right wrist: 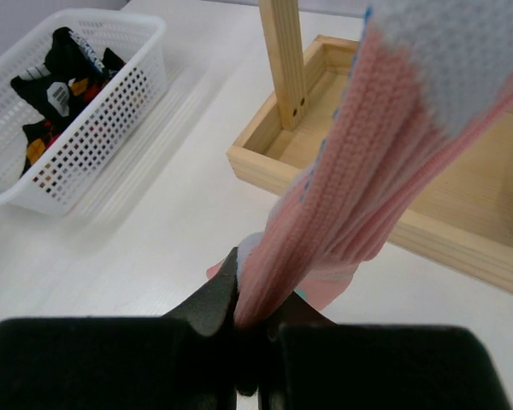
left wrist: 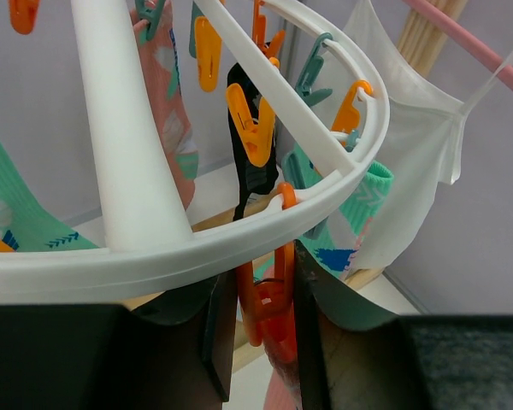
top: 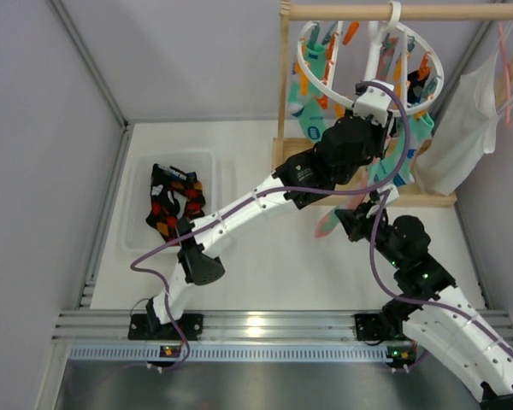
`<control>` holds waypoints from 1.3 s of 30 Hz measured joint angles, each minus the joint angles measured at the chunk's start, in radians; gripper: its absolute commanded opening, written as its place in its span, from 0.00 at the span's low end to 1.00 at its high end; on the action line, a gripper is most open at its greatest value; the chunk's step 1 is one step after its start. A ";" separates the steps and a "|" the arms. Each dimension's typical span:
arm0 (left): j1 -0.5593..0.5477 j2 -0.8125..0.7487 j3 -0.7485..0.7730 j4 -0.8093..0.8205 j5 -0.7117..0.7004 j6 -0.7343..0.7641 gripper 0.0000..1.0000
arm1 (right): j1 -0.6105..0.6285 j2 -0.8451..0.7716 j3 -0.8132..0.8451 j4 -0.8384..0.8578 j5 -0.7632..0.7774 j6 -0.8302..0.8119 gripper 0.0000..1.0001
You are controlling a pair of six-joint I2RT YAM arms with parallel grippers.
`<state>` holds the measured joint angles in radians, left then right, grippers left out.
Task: Remove the socks clipped to the hanger
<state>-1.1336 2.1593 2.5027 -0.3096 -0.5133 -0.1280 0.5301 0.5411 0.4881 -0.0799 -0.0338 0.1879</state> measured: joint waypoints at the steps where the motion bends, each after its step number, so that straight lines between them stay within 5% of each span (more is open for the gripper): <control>1: 0.000 0.000 -0.005 0.004 -0.001 0.000 0.12 | 0.000 -0.013 -0.005 -0.003 -0.007 0.005 0.00; 12: 0.005 -0.024 -0.064 0.026 -0.004 -0.021 0.12 | 0.000 -0.103 -0.078 -0.064 -0.107 0.117 0.00; 20: 0.008 -0.119 -0.183 0.039 0.011 -0.056 0.53 | 0.000 -0.128 -0.096 -0.078 -0.150 0.177 0.00; 27: 0.000 -0.275 -0.439 0.042 0.031 -0.109 0.98 | 0.000 -0.105 -0.095 -0.077 -0.153 0.182 0.00; 34: -0.009 -0.569 -0.836 0.003 -0.073 -0.159 0.98 | 0.000 -0.010 -0.094 -0.055 -0.196 0.179 0.00; 39: 0.034 -0.755 -0.961 -0.159 -0.197 -0.270 0.98 | 0.000 0.122 -0.054 0.017 -0.291 0.183 0.00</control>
<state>-1.0992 1.4048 1.5421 -0.4690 -0.7101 -0.3977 0.5304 0.6632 0.4343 -0.0631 -0.3252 0.3714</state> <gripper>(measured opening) 0.984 0.018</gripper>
